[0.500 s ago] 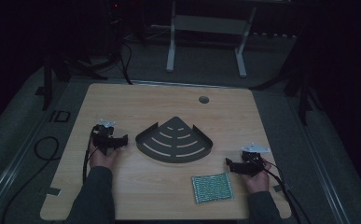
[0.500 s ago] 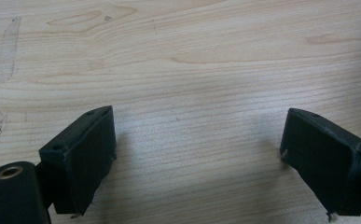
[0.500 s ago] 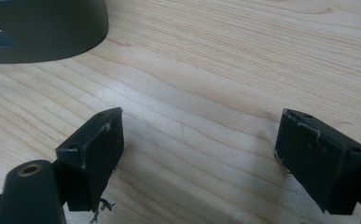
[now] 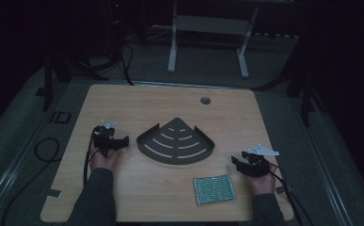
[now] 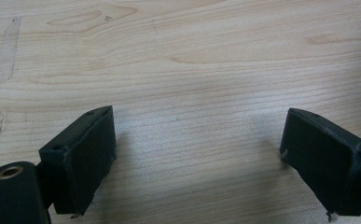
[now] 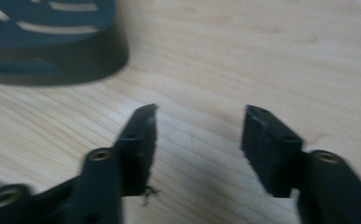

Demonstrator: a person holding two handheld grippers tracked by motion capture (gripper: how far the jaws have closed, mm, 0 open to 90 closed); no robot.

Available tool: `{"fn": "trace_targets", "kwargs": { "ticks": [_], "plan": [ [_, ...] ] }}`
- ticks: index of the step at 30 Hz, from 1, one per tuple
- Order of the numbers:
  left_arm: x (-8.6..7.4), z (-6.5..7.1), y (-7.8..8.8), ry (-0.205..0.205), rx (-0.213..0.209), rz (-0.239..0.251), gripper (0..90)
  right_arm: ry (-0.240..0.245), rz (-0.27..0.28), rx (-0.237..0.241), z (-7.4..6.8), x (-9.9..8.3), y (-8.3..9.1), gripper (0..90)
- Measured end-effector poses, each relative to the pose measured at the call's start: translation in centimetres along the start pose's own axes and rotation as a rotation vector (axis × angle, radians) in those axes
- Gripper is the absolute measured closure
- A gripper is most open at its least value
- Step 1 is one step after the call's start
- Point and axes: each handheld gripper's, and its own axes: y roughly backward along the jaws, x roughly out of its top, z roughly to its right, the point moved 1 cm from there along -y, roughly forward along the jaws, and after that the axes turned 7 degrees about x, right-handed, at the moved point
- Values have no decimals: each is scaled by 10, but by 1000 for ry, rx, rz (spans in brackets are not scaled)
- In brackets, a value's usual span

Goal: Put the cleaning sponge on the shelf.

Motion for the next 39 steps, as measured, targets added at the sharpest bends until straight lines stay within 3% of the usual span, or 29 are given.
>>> {"fn": "trace_targets", "kwargs": {
  "ticks": [4,13,25,26,33,34,39],
  "plan": [
    [0,0,0,0,1,0,108,27,16,31,-3,3,12,642],
    [0,0,0,2,2,0,108,152,3,87,-21,3,36,867],
    [0,0,0,2,2,0,108,272,-43,178,-57,10,49,896],
    [0,0,0,2,2,0,108,290,-46,201,-62,11,47,897],
    [0,0,0,2,2,0,108,321,-73,241,-72,12,39,898],
    [0,0,0,2,2,0,108,340,-94,267,-78,10,34,898],
    [0,0,0,2,2,0,108,358,-127,271,-84,6,27,898]
  ]
}}
